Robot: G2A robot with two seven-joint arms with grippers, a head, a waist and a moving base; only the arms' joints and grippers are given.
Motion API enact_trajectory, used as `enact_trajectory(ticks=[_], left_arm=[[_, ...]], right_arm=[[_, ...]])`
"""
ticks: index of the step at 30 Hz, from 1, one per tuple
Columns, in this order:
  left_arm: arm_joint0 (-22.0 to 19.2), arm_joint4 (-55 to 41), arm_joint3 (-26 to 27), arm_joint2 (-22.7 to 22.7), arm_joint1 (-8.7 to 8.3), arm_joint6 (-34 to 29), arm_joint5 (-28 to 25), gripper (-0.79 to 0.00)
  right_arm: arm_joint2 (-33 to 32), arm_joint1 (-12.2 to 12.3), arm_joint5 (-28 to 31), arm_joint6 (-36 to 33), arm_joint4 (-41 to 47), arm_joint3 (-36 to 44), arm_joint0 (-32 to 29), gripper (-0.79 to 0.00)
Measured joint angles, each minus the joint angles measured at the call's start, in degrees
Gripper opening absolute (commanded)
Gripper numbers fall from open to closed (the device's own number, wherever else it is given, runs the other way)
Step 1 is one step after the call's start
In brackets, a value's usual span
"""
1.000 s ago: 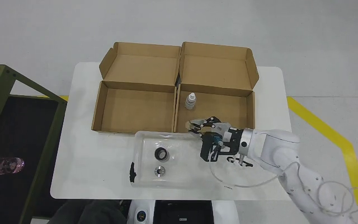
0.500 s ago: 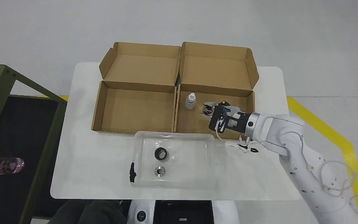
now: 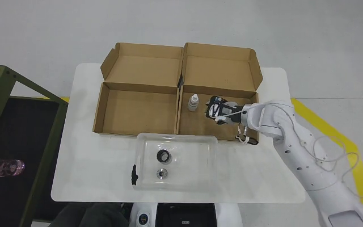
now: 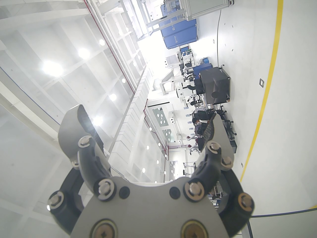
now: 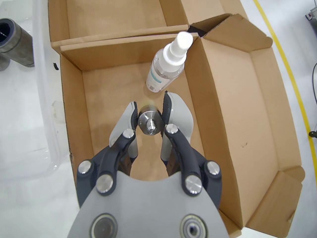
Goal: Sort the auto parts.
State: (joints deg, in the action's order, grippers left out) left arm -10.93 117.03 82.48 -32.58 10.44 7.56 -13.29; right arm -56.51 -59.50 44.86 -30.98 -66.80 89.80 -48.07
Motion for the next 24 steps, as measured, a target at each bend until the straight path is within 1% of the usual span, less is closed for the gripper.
enact_trajectory(ticks=[5, 8, 9, 13, 14, 16, 17, 18, 19, 20, 21, 24], left_arm=[[0.00, 0.00, 0.00, 0.00, 0.00, 0.00, 0.00, 0.000], [0.00, 0.00, 0.00, 0.00, 0.00, 0.00, 0.00, 0.000], [0.00, 0.00, 0.00, 0.00, 0.00, 0.00, 0.00, 0.000], [0.00, 0.00, 0.00, 0.00, 0.00, 0.00, 0.00, 0.000], [0.00, 0.00, 0.00, 0.00, 0.00, 0.00, 0.00, 0.000], [0.00, 0.00, 0.00, 0.00, 0.00, 0.00, 0.00, 0.000], [0.00, 0.00, 0.00, 0.00, 0.00, 0.00, 0.00, 0.000], [0.00, 0.00, 0.00, 0.00, 0.00, 0.00, 0.00, 0.000], [0.00, 0.00, 0.00, 0.00, 0.00, 0.00, 0.00, 0.000], [0.00, 0.00, 0.00, 0.00, 0.00, 0.00, 0.00, 0.000], [0.00, 0.00, 0.00, 0.00, 0.00, 0.00, 0.00, 0.000], [0.00, 0.00, 0.00, 0.00, 0.00, 0.00, 0.00, 0.000]], right_arm=[[2.71, -0.97, -0.36, -1.69, 1.03, -3.82, 2.93, -0.785], [4.40, -1.64, -0.90, -2.03, 1.31, -6.42, 4.59, -0.767], [4.87, -1.83, -1.06, -2.10, 1.32, -7.10, 4.98, -0.776], [6.88, -2.65, -1.60, -2.36, 1.06, -9.77, 6.62, -0.730], [7.42, -2.89, -1.82, -2.29, 1.03, -10.55, 7.04, -0.730], [8.14, -3.24, -2.05, -2.13, 1.02, -11.65, 7.66, -0.674], [8.54, -3.45, -2.20, -2.03, 0.99, -12.26, 8.02, -0.526], [8.80, -3.60, -2.32, -1.95, 0.94, -12.65, 8.26, -0.428], [9.01, -3.73, -2.56, -1.87, 0.84, -13.02, 8.49, -0.403], [9.19, -3.85, -2.88, -1.77, 0.67, -13.31, 8.69, -0.280], [9.44, -4.01, -3.14, -1.56, 0.54, -13.57, 8.86, -0.215], [9.85, -4.28, -3.31, -1.15, 0.49, -13.92, 9.01, -0.148]])
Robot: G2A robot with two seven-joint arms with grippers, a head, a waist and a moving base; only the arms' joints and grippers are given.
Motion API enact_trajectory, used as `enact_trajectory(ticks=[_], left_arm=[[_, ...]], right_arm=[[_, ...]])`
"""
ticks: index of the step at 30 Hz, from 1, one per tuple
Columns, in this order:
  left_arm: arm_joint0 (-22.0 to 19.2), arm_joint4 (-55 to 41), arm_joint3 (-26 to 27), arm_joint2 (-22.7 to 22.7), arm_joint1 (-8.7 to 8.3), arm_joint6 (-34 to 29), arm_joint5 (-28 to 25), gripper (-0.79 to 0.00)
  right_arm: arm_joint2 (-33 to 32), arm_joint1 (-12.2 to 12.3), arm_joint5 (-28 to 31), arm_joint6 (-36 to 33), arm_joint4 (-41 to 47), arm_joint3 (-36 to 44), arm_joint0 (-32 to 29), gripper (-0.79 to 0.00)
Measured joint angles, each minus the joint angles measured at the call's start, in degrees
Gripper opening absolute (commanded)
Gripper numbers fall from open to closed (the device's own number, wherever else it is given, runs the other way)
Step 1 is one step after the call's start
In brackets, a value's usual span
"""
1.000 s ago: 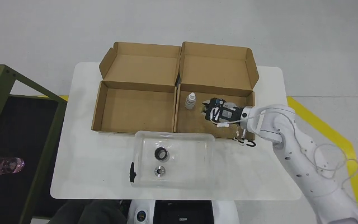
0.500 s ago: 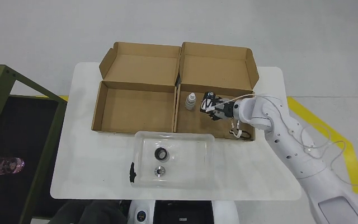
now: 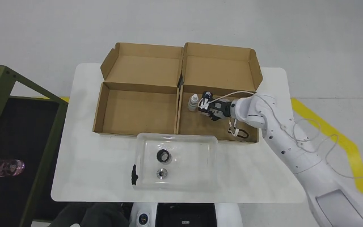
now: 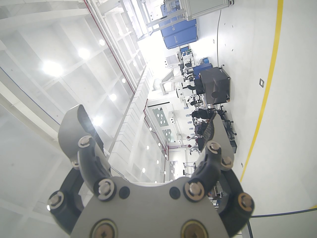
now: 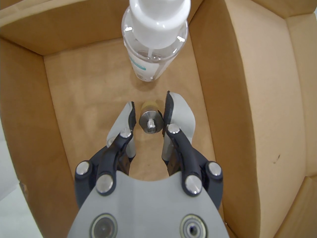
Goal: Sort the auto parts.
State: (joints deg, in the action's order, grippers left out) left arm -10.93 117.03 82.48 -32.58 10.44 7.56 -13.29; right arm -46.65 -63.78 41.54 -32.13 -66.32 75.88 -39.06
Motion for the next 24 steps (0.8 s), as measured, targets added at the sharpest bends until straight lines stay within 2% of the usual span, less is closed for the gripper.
enact_trajectory(ticks=[2, 3, 5, 11, 17, 24], left_arm=[[0.00, 0.00, 0.00, 0.00, 0.00, 0.00, 0.00, 0.000], [0.00, 0.00, 0.00, 0.00, 0.00, 0.00, 0.00, 0.000], [0.00, 0.00, 0.00, 0.00, 0.00, 0.00, 0.00, 0.000], [0.00, 0.00, 0.00, 0.00, 0.00, 0.00, 0.00, 0.000], [0.00, 0.00, 0.00, 0.00, 0.00, 0.00, 0.00, 0.000], [0.00, 0.00, 0.00, 0.00, 0.00, 0.00, 0.00, 0.000]], right_arm=[[-0.10, -0.04, -0.10, 0.23, -0.03, 0.07, -0.14, -0.126], [-0.33, 0.00, -0.18, 0.42, -0.02, 0.22, -0.29, -0.065], [-1.31, 0.25, -0.32, 1.12, 0.22, 0.90, -0.90, 0.000], [-6.39, 1.89, 0.80, 3.23, 1.22, 5.17, -4.78, 0.000], [-12.17, 3.72, 1.58, 5.44, 2.51, 12.28, -11.26, 0.000], [-15.30, 4.60, 1.69, 8.92, 4.88, 18.19, -17.41, 0.000]])
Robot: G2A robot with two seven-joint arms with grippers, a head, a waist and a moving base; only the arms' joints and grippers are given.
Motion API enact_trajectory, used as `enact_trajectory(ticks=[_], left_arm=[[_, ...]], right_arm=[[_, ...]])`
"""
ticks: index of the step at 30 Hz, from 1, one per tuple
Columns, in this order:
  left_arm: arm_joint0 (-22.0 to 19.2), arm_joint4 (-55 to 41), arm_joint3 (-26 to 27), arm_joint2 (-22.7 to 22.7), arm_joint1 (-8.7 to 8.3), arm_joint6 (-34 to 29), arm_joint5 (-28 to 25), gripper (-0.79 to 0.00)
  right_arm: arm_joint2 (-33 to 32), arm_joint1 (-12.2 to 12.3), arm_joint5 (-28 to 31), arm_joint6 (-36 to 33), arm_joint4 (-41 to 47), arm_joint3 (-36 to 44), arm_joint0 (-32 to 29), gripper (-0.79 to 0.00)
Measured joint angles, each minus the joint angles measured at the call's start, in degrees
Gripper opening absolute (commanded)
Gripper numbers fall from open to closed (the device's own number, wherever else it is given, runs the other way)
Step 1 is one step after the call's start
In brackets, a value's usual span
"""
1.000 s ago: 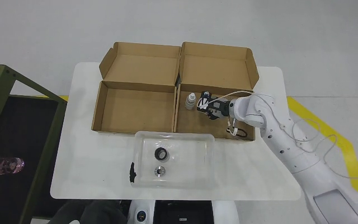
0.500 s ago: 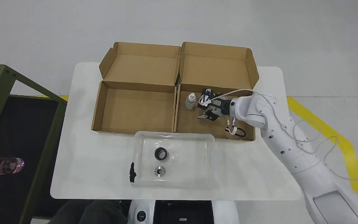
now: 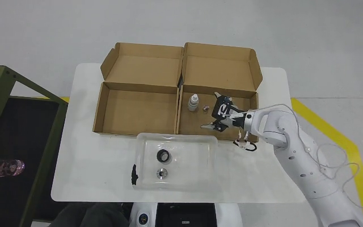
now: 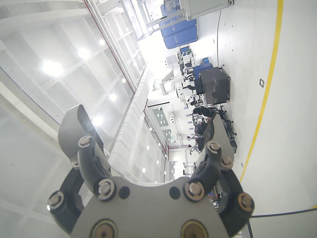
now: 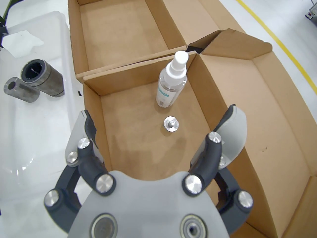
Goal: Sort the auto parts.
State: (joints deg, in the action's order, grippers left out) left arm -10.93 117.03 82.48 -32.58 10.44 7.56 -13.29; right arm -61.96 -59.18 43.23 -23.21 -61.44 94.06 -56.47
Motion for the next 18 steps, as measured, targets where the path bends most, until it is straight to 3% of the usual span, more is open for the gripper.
enact_trajectory(ticks=[10, 18], left_arm=[[0.00, 0.00, 0.00, 0.00, 0.00, 0.00, 0.00, 0.000], [0.00, 0.00, 0.00, 0.00, 0.00, 0.00, 0.00, 0.000]], right_arm=[[-0.39, 0.57, 0.40, -0.25, -0.17, 10.38, -5.44, 0.000], [3.80, 0.06, -0.02, -0.58, -2.61, 14.12, -6.58, 0.000]])
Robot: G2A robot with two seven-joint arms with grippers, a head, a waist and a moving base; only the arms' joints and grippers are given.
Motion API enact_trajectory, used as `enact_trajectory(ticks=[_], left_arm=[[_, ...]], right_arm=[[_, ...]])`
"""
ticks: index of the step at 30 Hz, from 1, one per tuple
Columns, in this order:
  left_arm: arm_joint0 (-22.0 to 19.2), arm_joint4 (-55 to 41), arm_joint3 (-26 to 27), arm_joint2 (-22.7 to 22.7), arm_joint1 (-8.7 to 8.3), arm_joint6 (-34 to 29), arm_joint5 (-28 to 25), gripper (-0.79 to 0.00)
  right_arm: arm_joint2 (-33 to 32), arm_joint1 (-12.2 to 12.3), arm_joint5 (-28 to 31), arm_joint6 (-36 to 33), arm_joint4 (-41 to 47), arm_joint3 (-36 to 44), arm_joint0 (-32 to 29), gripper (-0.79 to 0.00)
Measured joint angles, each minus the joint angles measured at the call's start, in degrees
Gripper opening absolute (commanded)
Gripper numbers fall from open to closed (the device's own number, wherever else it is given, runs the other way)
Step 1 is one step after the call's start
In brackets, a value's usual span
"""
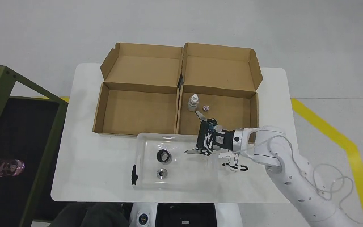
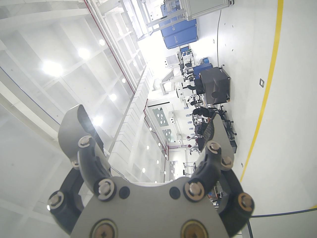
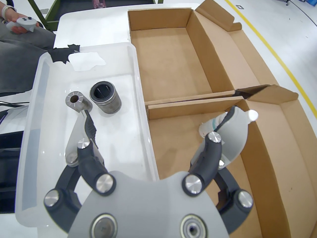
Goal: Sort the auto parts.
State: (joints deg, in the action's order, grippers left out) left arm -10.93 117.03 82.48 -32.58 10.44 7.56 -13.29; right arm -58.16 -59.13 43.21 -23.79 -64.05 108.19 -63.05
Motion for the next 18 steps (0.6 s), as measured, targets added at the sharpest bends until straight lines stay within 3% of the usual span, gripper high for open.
enact_trajectory(ticks=[9, 18], left_arm=[[0.00, 0.00, 0.00, 0.00, 0.00, 0.00, 0.00, 0.000], [0.00, 0.00, 0.00, 0.00, 0.00, 0.00, 0.00, 0.000]], right_arm=[[7.72, -1.82, -0.78, 1.92, -3.10, -2.08, 2.89, 0.000], [13.38, -3.44, -4.35, -2.19, -4.21, -0.81, 4.27, 0.000]])
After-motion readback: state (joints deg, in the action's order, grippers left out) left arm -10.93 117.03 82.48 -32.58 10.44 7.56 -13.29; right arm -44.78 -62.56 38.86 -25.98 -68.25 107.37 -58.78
